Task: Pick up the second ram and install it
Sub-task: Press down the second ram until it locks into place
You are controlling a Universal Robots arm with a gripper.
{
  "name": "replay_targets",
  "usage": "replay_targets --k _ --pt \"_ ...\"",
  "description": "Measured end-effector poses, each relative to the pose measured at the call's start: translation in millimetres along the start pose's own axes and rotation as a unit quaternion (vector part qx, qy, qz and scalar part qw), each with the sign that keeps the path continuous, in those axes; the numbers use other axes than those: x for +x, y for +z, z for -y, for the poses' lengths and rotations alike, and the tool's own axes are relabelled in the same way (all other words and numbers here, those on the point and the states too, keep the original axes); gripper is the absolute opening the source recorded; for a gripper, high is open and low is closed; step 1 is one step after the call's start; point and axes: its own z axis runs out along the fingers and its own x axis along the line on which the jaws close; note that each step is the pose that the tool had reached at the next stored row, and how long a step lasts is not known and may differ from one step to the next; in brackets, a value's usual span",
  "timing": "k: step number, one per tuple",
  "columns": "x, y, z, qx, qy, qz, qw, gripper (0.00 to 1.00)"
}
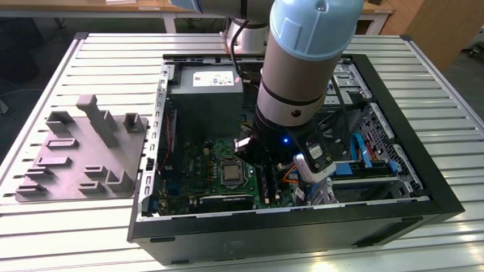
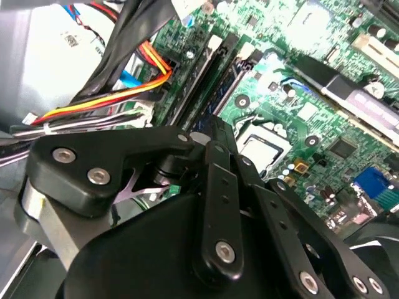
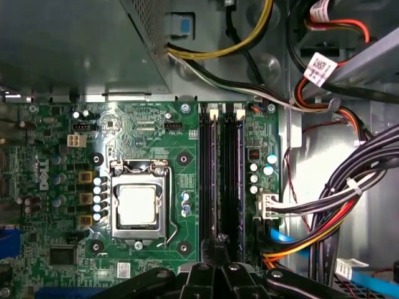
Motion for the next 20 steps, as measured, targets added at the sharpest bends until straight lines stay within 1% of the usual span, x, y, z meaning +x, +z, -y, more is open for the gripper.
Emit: replay_targets --k 2,5,9,11,12,17,20 --pt "-0.2 0.6 1.6 0.0001 0.0 -0.0009 1.0 0.1" --pt "-0.9 5.0 2.1 0.0001 0.0 -0.0021 1.0 0.1" --pt "-1.3 6.3 2.2 0.0002 0.0 -0.0023 1.0 0.1" --pt "-3.9 7.1 2.2 0.0001 0.0 -0.0025 1.0 0.1" --pt "-4.1 7.2 2.2 0.0002 0.0 -0.0026 1.0 0.1" --pt "-3.6 11.1 2.3 0.0001 0.0 -0.0026 1.0 0.1" --pt "-3.3 11.2 2.4 0.0004 0.0 -0.0026 1.0 0.1"
